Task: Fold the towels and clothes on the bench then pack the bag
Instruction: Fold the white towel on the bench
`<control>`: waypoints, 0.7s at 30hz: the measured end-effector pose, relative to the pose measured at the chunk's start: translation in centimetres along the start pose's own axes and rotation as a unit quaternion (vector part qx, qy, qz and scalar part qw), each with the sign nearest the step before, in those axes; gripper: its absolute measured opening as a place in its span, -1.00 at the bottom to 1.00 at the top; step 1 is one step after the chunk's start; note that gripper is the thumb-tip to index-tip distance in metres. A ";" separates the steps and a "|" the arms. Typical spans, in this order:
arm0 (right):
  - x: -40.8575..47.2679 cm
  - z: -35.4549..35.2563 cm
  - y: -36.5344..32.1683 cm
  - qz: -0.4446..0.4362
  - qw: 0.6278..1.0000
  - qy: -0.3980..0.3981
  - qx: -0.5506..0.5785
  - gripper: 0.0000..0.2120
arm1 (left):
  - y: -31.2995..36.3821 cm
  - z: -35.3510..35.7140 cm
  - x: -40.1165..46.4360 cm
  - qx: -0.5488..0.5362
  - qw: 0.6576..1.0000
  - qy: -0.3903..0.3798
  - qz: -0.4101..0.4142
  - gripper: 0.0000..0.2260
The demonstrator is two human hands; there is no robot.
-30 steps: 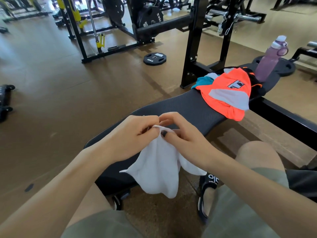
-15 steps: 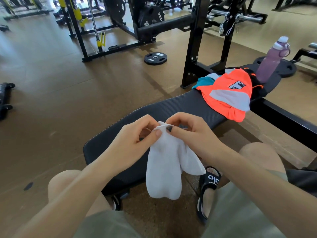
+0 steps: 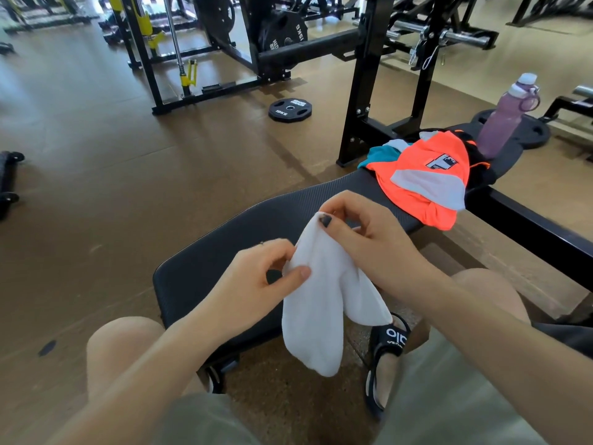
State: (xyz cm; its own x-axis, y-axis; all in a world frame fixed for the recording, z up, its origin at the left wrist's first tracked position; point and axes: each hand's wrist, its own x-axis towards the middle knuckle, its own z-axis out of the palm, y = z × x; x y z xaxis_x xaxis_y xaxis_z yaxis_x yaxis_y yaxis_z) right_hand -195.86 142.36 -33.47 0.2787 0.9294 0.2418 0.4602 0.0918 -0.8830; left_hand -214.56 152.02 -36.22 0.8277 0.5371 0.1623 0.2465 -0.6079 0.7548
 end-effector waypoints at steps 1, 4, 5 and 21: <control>0.1 -0.2 -0.1 -0.003 1.000 0.011 -0.009 -0.90 | -0.6 0.2 -0.3 0.023 1.000 0.002 0.001 -0.83; 0.8 -1.3 -0.2 -0.016 0.997 0.066 -0.032 -0.91 | -2.5 0.1 -1.1 0.067 0.998 -0.008 0.005 -0.78; 1.1 -1.8 -0.2 -0.017 0.996 0.086 -0.035 -0.90 | -3.1 0.0 -1.3 0.078 0.997 -0.022 0.008 -0.79; 2.3 -6.1 3.2 0.090 0.969 0.220 -0.071 -0.90 | -6.9 -4.4 -2.8 0.252 0.964 0.046 0.068 -0.81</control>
State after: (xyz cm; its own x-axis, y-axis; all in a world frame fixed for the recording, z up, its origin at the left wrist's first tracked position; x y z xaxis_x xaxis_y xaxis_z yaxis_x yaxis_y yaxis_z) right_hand -188.59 142.61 -33.26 0.6832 0.6804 0.2653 0.4732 -0.1357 -0.8704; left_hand -220.74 157.27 -39.11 0.8272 0.4678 0.3113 0.3718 -0.8710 0.3210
